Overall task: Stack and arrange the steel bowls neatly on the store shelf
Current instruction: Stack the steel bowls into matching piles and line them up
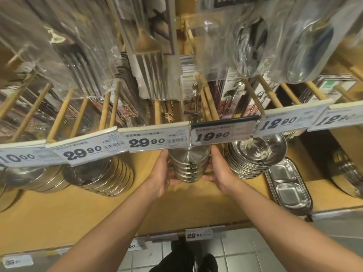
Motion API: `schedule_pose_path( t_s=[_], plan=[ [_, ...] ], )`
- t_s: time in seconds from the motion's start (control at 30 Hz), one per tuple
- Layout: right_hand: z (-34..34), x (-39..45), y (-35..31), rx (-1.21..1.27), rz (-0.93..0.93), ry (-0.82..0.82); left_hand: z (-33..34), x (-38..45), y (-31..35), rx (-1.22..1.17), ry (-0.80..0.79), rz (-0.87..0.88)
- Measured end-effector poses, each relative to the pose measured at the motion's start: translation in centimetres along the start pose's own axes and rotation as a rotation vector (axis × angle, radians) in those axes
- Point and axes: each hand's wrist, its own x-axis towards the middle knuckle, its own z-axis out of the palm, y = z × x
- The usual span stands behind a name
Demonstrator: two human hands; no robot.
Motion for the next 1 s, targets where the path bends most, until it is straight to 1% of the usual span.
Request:
schedule_pose_path(
  t_s=[0.2,0.33,0.47,0.57,0.67,0.77,0.87,1.0],
  plan=[
    [0.8,-0.3,-0.3,0.035,-0.018,0.008,-0.4,-0.3,0.0,-0.015,0.037,0.024],
    [0.7,-0.9,-0.1,0.071,0.014,0.035,-0.8,-1.0,-0.2,-0.039,0.050,0.007],
    [-0.5,-2.3,2.5,0.045,0.063,0.091,-2.4,-2.8,-1.0,-0.081,0.116,-0.033],
    [-0.4,-4.0,4.8,-0.027,0.140,0.068,-4.1,-5.0,-2.3,-0.104,0.150,-0.053],
    [1.4,-5.3,6.1,-0.081,0.234,-0.036,-6.3,-7.5,-4.0,-0.105,0.180,-0.073],
    [4.5,-6.3,5.7,-0.102,0.247,-0.117,-9.4,-9.5,-5.4,-0.110,0.247,-0.085],
    [7.8,-6.7,4.6,-0.090,0.213,-0.132,-13.1,-10.8,-5.8,-0.097,0.334,-0.072],
    [12.0,-5.9,3.4,-0.062,0.134,-0.108,-18.3,-11.1,-5.4,-0.121,0.500,-0.058]
  ],
)
